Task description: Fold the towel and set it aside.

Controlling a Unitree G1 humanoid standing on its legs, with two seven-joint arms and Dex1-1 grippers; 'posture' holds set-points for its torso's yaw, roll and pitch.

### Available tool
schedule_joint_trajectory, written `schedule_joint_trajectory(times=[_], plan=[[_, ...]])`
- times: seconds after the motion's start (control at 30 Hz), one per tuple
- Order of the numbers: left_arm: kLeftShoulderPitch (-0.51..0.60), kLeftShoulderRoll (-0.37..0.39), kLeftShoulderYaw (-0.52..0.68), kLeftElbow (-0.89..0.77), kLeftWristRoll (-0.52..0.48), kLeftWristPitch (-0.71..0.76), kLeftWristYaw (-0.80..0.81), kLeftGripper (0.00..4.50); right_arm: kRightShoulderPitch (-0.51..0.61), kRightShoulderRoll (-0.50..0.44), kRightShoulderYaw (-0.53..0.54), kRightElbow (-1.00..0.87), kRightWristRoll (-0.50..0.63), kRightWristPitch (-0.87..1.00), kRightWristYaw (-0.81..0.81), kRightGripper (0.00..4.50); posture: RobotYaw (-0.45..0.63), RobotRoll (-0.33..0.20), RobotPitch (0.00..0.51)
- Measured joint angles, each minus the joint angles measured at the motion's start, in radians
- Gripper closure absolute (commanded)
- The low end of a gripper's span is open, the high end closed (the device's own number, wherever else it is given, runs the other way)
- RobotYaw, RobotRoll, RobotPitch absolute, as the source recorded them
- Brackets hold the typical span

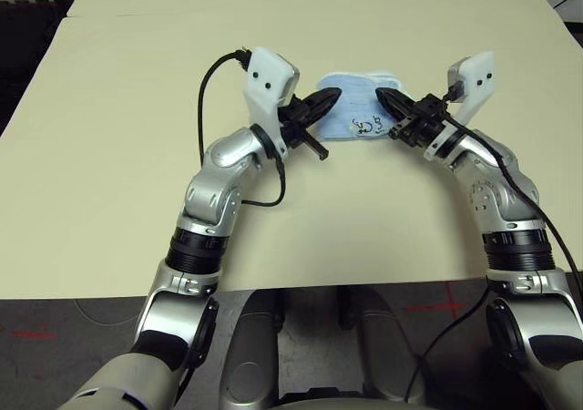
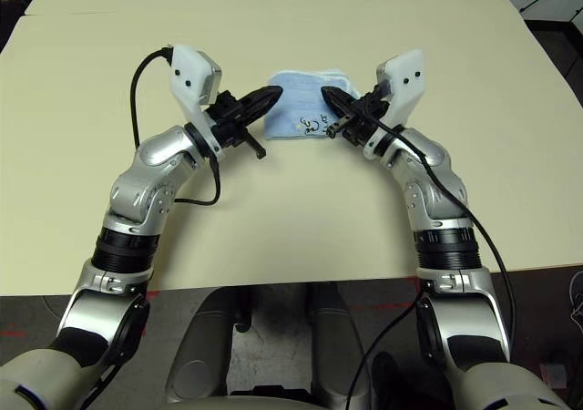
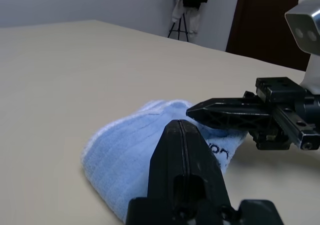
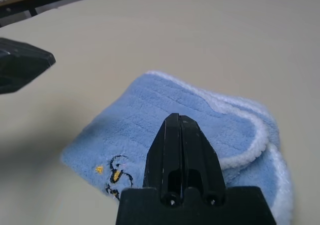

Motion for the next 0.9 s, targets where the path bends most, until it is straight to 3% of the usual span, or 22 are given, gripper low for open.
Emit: schedule_joint_trajectory(times=[0.5,0.9], plan=[[0.001,0.001,-0.033,0.033,0.010,0.013,-0.003,4.50,0.063,-0.033,0.003,-0.007,-0.043,0.050,-0.023,4.48,-0.06,0.000,0.326],[0.000,0.003,-0.031,0.033,0.019,0.019,-0.001,4.50,-0.012,-0.005,-0.011,-0.004,-0.036,0.010,-0.041,4.48,-0.06,0.000,0.319]])
